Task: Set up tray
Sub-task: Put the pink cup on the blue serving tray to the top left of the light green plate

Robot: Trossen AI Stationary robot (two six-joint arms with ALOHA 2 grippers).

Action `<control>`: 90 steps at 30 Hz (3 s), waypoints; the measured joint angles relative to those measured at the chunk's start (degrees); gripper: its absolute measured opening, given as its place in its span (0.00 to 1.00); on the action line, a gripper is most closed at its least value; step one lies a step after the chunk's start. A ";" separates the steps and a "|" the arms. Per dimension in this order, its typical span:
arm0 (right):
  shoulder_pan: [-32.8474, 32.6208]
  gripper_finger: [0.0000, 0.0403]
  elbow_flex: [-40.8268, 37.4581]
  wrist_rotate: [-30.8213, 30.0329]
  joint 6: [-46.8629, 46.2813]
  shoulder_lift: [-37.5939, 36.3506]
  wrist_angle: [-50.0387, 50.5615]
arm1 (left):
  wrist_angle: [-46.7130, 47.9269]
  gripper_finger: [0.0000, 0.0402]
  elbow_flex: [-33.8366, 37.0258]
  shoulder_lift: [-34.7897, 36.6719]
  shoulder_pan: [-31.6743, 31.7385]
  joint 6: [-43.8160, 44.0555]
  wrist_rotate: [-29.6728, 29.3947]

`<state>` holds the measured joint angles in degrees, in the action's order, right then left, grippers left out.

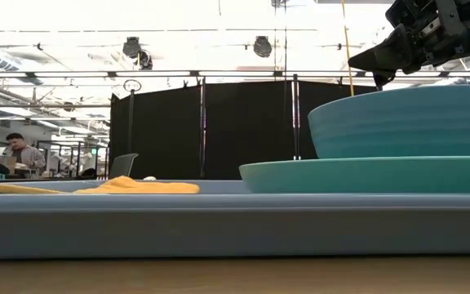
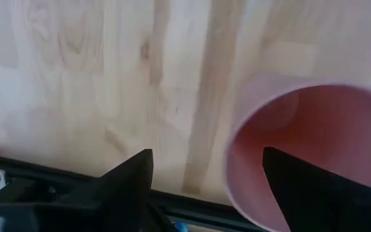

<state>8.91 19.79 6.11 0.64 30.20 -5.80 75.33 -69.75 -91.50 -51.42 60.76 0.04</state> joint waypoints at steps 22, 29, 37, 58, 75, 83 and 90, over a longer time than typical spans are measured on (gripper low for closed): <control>0.00 0.01 -0.04 -0.02 0.22 -0.01 -0.35 | -7.94 0.03 6.44 0.79 6.02 -8.12 7.61; 0.00 0.01 -0.04 -0.02 0.22 -0.01 -0.39 | -5.68 0.01 3.45 4.11 13.28 -15.41 7.01; 0.00 0.01 -0.04 -0.02 0.48 0.00 -0.39 | 4.85 0.01 -8.05 4.92 25.44 -28.94 5.28; -0.01 0.01 -0.04 -0.02 1.62 -0.01 -1.00 | 6.81 0.00 -39.45 -23.68 49.82 -76.96 -3.51; 0.00 0.01 -0.04 -0.02 1.57 -0.02 -0.90 | 7.59 0.00 -50.12 -35.09 53.89 -86.86 -3.12; -0.01 0.01 -0.04 -0.02 1.57 -0.02 -1.05 | 4.71 0.00 -49.59 -34.91 53.12 -87.72 -3.05; 0.00 0.01 -0.04 -0.02 1.57 -0.02 -1.32 | 2.18 0.00 -48.94 -34.95 52.98 -87.96 -2.94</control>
<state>8.91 19.75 6.09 2.22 30.17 -7.13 77.51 -118.69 -126.45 1.56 -27.20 -2.90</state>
